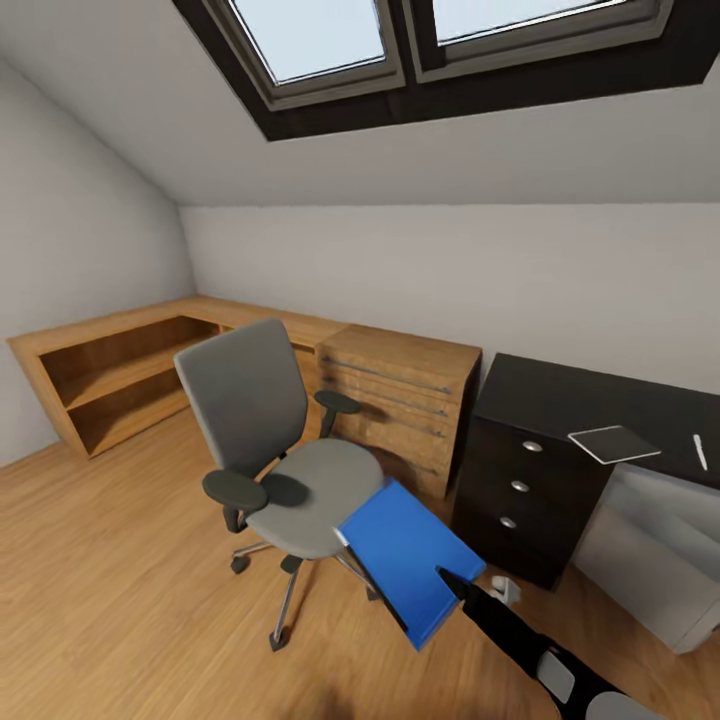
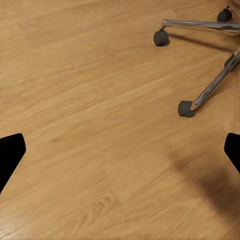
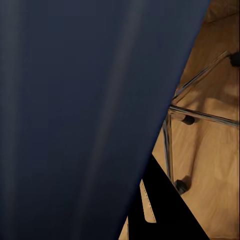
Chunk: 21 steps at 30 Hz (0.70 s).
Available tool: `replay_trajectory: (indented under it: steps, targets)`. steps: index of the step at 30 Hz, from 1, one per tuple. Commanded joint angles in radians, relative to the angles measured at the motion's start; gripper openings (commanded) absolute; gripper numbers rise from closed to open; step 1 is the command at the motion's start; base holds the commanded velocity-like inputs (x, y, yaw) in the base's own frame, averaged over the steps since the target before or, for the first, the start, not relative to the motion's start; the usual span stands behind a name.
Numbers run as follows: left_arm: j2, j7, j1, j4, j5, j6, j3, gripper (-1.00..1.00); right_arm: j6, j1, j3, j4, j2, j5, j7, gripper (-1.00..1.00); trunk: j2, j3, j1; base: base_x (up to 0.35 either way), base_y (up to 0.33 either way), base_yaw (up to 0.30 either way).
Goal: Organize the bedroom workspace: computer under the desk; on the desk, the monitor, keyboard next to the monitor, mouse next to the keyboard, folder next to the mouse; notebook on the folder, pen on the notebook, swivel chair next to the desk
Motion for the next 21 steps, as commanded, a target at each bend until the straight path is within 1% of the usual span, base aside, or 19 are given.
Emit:
replay_trajectory:
  steps: [1, 4, 7, 10, 13, 18, 21]
  targets:
    - [0.0, -0.004, 0.0, -0.001, 0.009, -0.001, 0.0, 1.0, -0.001, 0.005, -0.007, 0.001, -0.007, 0.009, 0.003, -1.0, 0.007, 0.003, -0.004, 0.0, 0.0, 0.0]
    - [-0.001, -0.004, 0.0, -0.001, 0.008, -0.001, -0.001, 1.0, -0.001, 0.013, -0.007, 0.001, -0.017, 0.008, 0.0, -1.0, 0.028, 0.012, -0.015, 0.0, 0.0, 0.0]
    - [-0.001, -0.004, 0.0, -0.001, -0.002, -0.001, -0.003, 1.0, -0.001, 0.016, -0.007, 0.002, -0.019, 0.007, -0.007, -1.0, 0.049, 0.021, -0.027, 0.0, 0.0, 0.0]
    - [-0.001, -0.003, 0.0, -0.001, -0.035, -0.002, -0.009, 1.0, -0.002, 0.019, -0.007, 0.002, -0.022, 0.007, -0.015, -1.0, 0.07, 0.031, -0.038, 0.0, 0.0, 0.0]
    - [-0.001, -0.001, 0.0, -0.001, -0.056, -0.002, -0.01, 1.0, -0.002, 0.02, -0.007, 0.002, -0.029, 0.008, -0.018, -1.0, 0.091, 0.04, -0.05, 0.0, 0.0, 0.0]
    - [-0.001, 0.002, 0.0, -0.001, -0.067, -0.003, -0.011, 1.0, -0.004, 0.023, -0.007, 0.003, -0.034, 0.008, -0.021, -1.0, 0.126, 0.056, -0.069, 0.0, 0.0, -0.003]
    - [-0.001, 0.003, 0.0, 0.0, -0.069, -0.003, -0.01, 1.0, -0.005, 0.024, -0.007, 0.006, -0.035, 0.008, -0.021, -1.0, 0.147, 0.065, -0.081, 0.0, 0.0, -0.122]
